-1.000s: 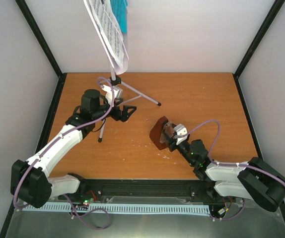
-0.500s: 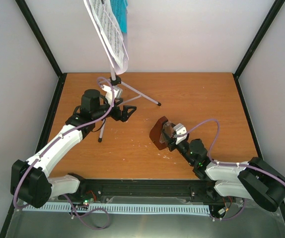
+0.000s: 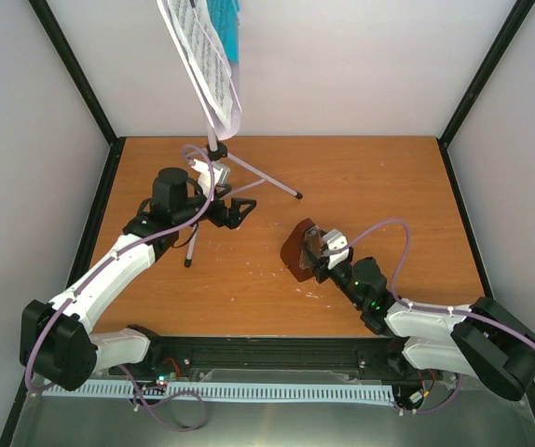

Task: Pack up the instrument practice props

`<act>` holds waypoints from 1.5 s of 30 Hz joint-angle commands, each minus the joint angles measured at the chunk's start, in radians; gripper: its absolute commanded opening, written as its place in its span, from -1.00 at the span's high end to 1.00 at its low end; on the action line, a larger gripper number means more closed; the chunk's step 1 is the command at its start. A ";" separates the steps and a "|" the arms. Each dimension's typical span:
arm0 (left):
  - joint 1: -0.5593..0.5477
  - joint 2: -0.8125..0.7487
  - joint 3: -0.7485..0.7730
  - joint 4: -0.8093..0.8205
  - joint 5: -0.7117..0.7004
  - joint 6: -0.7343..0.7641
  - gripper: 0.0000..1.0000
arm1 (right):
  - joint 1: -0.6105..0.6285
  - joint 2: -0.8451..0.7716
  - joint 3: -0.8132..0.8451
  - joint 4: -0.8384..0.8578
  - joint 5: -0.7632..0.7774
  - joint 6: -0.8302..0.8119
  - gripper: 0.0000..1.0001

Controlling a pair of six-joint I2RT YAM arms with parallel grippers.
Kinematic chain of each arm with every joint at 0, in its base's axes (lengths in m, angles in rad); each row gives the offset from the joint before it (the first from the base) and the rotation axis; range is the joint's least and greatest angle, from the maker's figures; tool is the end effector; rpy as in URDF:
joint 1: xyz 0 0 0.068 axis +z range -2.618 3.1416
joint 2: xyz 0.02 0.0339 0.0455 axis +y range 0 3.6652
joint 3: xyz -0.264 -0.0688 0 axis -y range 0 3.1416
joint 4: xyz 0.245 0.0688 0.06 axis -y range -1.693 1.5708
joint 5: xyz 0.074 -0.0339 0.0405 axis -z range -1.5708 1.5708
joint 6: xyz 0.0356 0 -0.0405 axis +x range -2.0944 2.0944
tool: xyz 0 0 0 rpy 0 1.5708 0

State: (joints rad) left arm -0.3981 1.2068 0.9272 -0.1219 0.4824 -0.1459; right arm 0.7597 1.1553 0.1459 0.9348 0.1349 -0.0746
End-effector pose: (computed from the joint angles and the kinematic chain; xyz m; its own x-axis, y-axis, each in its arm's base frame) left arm 0.2473 -0.1219 0.3090 -0.4636 0.0552 -0.8843 0.6768 0.6662 -0.3132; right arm 0.1509 0.1368 0.1714 -0.0103 -0.1116 -0.9937 -0.5876 0.8047 -0.0843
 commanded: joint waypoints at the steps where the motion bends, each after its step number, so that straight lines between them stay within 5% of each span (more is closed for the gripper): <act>1: 0.004 -0.009 0.005 0.013 0.016 0.014 -0.99 | 0.013 -0.008 0.011 -0.136 -0.004 -0.011 -0.20; 21: 0.005 -0.006 0.006 0.013 0.017 0.012 -0.99 | 0.013 -0.022 0.079 -0.245 0.000 -0.020 -0.44; 33: 0.004 -0.007 0.007 0.012 0.018 0.012 -0.99 | 0.013 -0.076 0.103 -0.317 0.058 -0.044 -0.89; 45: 0.004 -0.004 0.005 0.012 0.024 0.008 -0.99 | 0.002 -0.215 0.163 -0.466 0.027 -0.040 -0.96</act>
State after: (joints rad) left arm -0.3981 1.2068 0.9268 -0.1219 0.4870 -0.1459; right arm 0.7639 0.9611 0.2340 0.5667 0.1768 -0.1085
